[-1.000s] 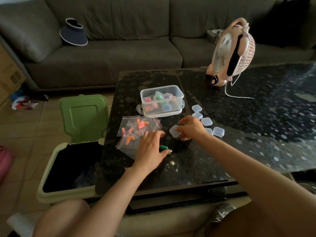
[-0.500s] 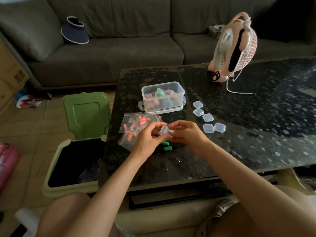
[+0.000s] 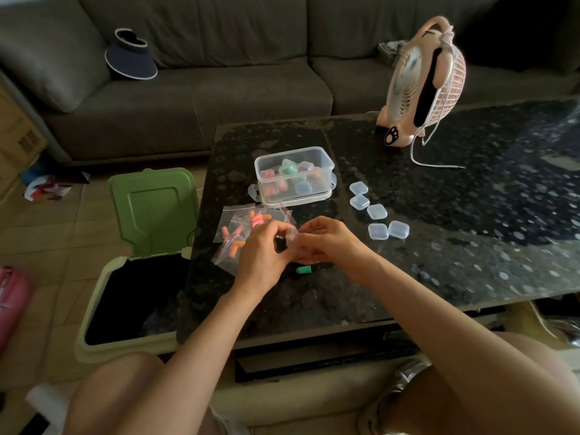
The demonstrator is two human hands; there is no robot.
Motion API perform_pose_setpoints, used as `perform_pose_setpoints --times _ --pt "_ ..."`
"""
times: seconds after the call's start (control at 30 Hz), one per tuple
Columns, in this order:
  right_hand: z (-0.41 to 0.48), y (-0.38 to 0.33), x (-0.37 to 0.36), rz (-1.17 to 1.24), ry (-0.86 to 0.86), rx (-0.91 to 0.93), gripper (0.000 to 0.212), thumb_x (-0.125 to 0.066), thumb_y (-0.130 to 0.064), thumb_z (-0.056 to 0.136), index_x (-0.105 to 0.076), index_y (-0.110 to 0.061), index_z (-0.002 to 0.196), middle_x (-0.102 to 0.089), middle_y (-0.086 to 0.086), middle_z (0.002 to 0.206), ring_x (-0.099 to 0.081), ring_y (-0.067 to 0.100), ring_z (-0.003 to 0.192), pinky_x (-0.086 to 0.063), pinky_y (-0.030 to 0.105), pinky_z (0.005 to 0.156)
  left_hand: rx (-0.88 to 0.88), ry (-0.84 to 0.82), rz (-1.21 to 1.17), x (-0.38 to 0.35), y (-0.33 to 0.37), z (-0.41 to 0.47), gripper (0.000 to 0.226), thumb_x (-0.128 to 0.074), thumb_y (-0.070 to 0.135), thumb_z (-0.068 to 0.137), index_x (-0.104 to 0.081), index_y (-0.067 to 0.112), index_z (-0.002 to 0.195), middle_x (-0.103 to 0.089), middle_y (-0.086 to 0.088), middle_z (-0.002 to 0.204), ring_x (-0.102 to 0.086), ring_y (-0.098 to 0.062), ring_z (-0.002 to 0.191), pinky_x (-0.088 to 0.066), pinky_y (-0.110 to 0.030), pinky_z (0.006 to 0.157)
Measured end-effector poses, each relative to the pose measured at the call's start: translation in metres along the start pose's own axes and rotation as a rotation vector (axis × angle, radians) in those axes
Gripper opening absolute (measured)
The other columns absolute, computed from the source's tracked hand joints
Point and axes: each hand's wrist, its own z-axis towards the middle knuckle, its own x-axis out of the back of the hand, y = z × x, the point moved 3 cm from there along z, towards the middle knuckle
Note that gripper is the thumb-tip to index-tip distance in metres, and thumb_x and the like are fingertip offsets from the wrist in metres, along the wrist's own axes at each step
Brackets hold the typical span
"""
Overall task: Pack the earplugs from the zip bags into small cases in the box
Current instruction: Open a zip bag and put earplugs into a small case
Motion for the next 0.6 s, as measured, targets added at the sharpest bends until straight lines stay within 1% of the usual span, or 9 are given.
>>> perform_pose_setpoints --times 0.07,0.1,0.17,0.23,0.27,0.37,0.43,0.5,0.6 --pt "0.0006 -0.0007 0.0001 -0.074 0.034 0.004 0.031 -0.076 -0.023 0.079 -0.057 -0.008 0.097 -0.069 0.013 0.089 -0.067 0.017 0.070 -0.059 0.031 0.068 -0.004 -0.003 0.027 -0.0015 -0.0002 0.0000 0.028 -0.073 0.022 0.079 -0.063 0.008 0.102 -0.061 -0.005 0.120 -0.052 -0.020 0.116 -0.017 -0.006 0.093" --pt "0.0005 -0.0008 -0.0004 -0.104 0.044 0.006 0.029 -0.075 -0.024 0.079 -0.057 -0.010 0.097 -0.069 0.013 0.089 -0.067 0.016 0.069 -0.059 0.029 0.066 -0.007 -0.007 0.050 -0.0018 -0.0003 -0.0004 0.029 -0.073 0.023 0.078 -0.063 0.009 0.101 -0.061 -0.005 0.120 -0.054 -0.020 0.114 -0.023 -0.019 0.096" --pt "0.0005 -0.0007 -0.0010 -0.103 0.032 -0.009 0.024 -0.072 -0.020 0.082 -0.057 -0.010 0.098 -0.068 0.012 0.086 -0.067 0.015 0.065 -0.058 0.027 0.062 -0.012 -0.025 0.089 -0.0030 -0.0014 -0.0009 0.028 -0.074 0.024 0.077 -0.064 0.010 0.099 -0.063 -0.004 0.117 -0.056 -0.021 0.109 -0.025 -0.029 0.091" --pt "0.0004 -0.0006 -0.0018 -0.008 -0.017 -0.042 0.019 -0.068 -0.012 0.085 -0.056 -0.007 0.099 -0.066 0.010 0.079 -0.067 0.014 0.061 -0.059 0.029 0.062 -0.034 -0.031 0.050 -0.0033 -0.0044 -0.0001 0.028 -0.076 0.024 0.075 -0.064 0.010 0.096 -0.065 -0.005 0.108 -0.058 -0.022 0.102 -0.037 -0.027 0.089" --pt "0.0007 -0.0005 -0.0021 0.050 -0.034 -0.055 0.017 -0.065 -0.008 0.086 -0.056 -0.006 0.100 -0.066 0.010 0.078 -0.067 0.016 0.060 -0.060 0.032 0.065 -0.031 -0.028 0.028 -0.0018 -0.0047 0.0002 0.029 -0.076 0.024 0.075 -0.064 0.009 0.096 -0.065 -0.005 0.107 -0.057 -0.020 0.104 -0.035 -0.020 0.090" --pt "0.0022 0.0000 -0.0007 0.124 -0.022 -0.044 0.015 -0.060 -0.005 0.088 -0.056 -0.003 0.102 -0.066 0.013 0.081 -0.067 0.019 0.063 -0.060 0.033 0.068 -0.024 -0.001 0.016 0.0036 -0.0037 -0.0009 0.034 -0.075 0.029 0.076 -0.063 0.006 0.098 -0.064 -0.007 0.115 -0.048 -0.016 0.117 -0.006 -0.002 0.091" --pt "0.0024 -0.0004 -0.0006 0.122 -0.050 -0.030 0.019 -0.062 -0.012 0.089 -0.056 -0.003 0.104 -0.066 0.012 0.082 -0.068 0.017 0.065 -0.059 0.034 0.071 -0.032 -0.004 0.017 0.0042 -0.0036 -0.0010 0.035 -0.074 0.029 0.077 -0.062 0.005 0.099 -0.063 -0.008 0.119 -0.046 -0.022 0.123 -0.003 -0.005 0.094" --pt "0.0015 -0.0012 -0.0008 0.093 -0.079 -0.025 0.028 -0.064 -0.020 0.088 -0.055 -0.002 0.108 -0.066 0.010 0.081 -0.067 0.015 0.065 -0.059 0.034 0.072 -0.037 -0.018 0.013 0.0031 -0.0030 -0.0016 0.034 -0.073 0.027 0.077 -0.061 0.005 0.100 -0.062 -0.009 0.120 -0.046 -0.023 0.124 -0.012 -0.015 0.096" --pt "0.0008 0.0001 -0.0020 -0.010 -0.052 -0.017 0.037 -0.070 -0.025 0.083 -0.057 -0.003 0.110 -0.066 0.007 0.079 -0.066 0.011 0.061 -0.058 0.028 0.063 -0.043 -0.061 0.035 -0.0023 -0.0049 -0.0023 0.033 -0.071 0.029 0.080 -0.061 0.006 0.101 -0.062 -0.008 0.118 -0.046 -0.023 0.124 -0.020 -0.018 0.088"
